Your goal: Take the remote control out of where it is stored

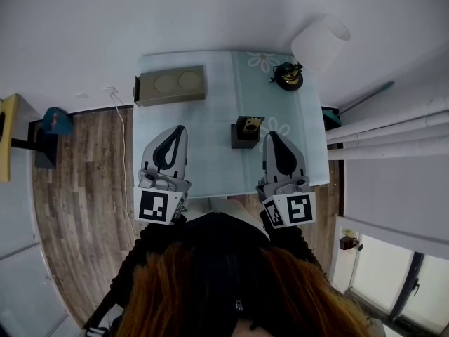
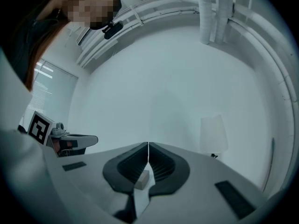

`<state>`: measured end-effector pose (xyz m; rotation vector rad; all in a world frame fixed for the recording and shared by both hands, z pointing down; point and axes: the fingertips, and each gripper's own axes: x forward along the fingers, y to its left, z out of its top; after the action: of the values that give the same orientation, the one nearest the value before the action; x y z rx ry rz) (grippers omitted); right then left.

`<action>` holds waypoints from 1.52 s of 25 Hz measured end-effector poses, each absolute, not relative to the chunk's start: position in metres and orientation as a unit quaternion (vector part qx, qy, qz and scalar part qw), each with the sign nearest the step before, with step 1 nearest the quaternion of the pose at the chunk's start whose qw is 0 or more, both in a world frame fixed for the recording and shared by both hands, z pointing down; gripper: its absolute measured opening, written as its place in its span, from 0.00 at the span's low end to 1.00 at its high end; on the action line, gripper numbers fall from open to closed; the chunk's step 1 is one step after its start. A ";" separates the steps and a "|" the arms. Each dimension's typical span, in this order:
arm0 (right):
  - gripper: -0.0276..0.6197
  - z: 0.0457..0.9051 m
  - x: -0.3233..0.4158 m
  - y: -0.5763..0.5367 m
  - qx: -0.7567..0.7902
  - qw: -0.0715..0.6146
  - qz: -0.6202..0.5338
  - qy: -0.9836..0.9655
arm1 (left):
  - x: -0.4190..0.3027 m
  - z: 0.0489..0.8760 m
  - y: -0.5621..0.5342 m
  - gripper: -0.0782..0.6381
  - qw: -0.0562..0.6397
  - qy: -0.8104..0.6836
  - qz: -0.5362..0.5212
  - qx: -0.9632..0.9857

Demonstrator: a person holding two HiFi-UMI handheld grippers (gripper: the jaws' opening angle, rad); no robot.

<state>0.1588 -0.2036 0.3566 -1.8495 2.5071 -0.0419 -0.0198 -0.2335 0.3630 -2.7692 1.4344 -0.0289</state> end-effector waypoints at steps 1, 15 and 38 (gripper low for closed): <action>0.06 0.356 0.157 -0.203 -0.593 0.013 -0.012 0.805 | -0.022 0.363 -0.233 0.11 0.011 0.461 -0.010 -0.887; 0.07 0.414 0.159 -0.221 -0.614 -0.025 -0.072 0.785 | -0.044 0.362 -0.228 0.11 0.011 0.473 -0.011 -0.881; 0.17 0.500 0.163 -0.255 -0.655 -0.088 -0.149 0.736 | -0.050 0.366 -0.220 0.11 0.014 0.470 -0.013 -0.882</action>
<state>0.1635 -0.2551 0.4996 -2.1810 2.4497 -0.4947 -0.0501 -0.2195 0.3656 -2.7483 1.4648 -0.0397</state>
